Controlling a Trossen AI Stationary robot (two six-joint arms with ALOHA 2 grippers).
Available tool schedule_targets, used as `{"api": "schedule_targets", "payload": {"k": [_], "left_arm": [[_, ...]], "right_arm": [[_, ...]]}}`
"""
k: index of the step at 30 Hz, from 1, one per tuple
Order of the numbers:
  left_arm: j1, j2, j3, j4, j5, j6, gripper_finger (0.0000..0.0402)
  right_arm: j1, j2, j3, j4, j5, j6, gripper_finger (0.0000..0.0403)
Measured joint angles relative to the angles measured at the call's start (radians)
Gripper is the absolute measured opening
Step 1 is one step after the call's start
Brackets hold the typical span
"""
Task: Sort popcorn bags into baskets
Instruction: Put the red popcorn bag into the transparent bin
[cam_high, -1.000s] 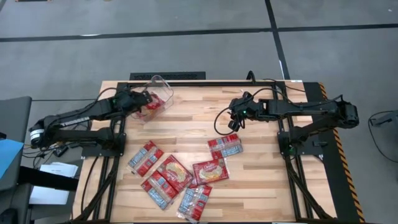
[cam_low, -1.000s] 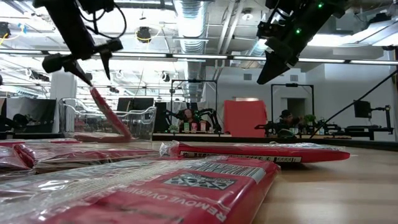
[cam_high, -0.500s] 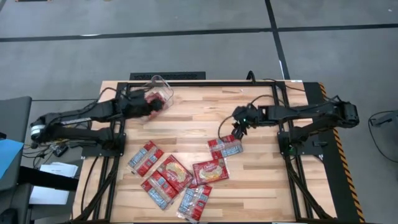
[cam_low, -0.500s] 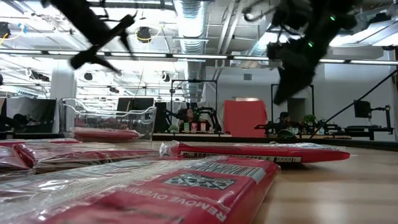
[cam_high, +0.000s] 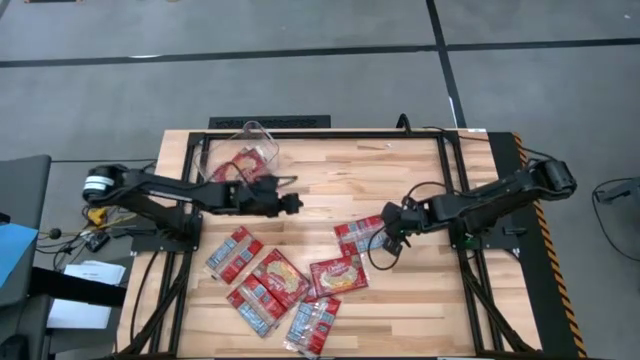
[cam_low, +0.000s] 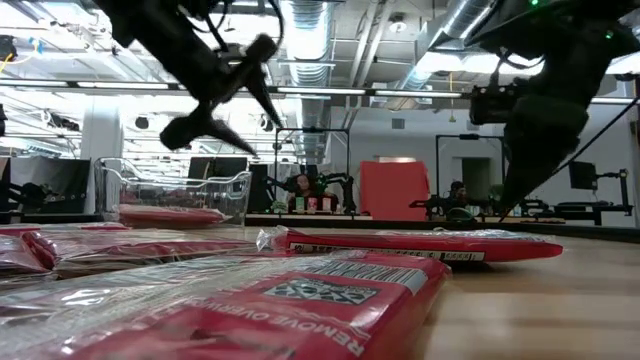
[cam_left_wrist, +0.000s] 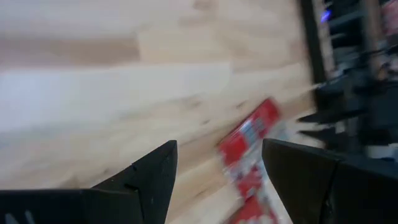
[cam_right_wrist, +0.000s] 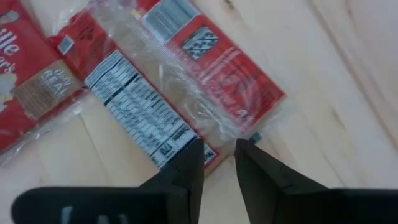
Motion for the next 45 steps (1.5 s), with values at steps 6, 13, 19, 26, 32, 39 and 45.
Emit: {"api": "schedule_targets", "payload": {"k": [6, 13, 19, 26, 32, 39, 45], "left_arm": [[-0.027, 0.125, 0.000, 0.089, 0.022, -0.060, 0.0224], [-0.033, 0.223, 0.001, 0.191, 0.061, -0.066, 0.0224], [-0.032, 0.321, 0.001, 0.276, 0.069, -0.102, 0.0224], [-0.032, 0.412, 0.001, 0.338, 0.115, -0.113, 0.0232], [-0.032, 0.433, 0.000, 0.430, 0.132, -0.063, 0.0251], [-0.031, 0.433, 0.000, 0.433, 0.139, -0.061, 0.0261], [-0.031, 0.433, 0.000, 0.439, 0.148, -0.062, 0.0261]], "right_arm": [[0.012, 0.074, -0.035, 0.059, -0.025, 0.028, 0.0099], [0.012, 0.181, -0.033, 0.194, -0.026, -0.008, 0.0098], [-0.022, 0.224, -0.015, 0.259, -0.035, -0.050, 0.0098], [-0.061, 0.236, -0.002, 0.278, -0.041, -0.078, 0.0098], [-0.083, 0.236, -0.002, 0.302, -0.038, -0.104, 0.0098], [-0.123, 0.240, -0.002, 0.371, -0.037, -0.123, 0.0098], [-0.154, 0.315, 0.000, 0.486, -0.084, -0.152, 0.0098]]}}
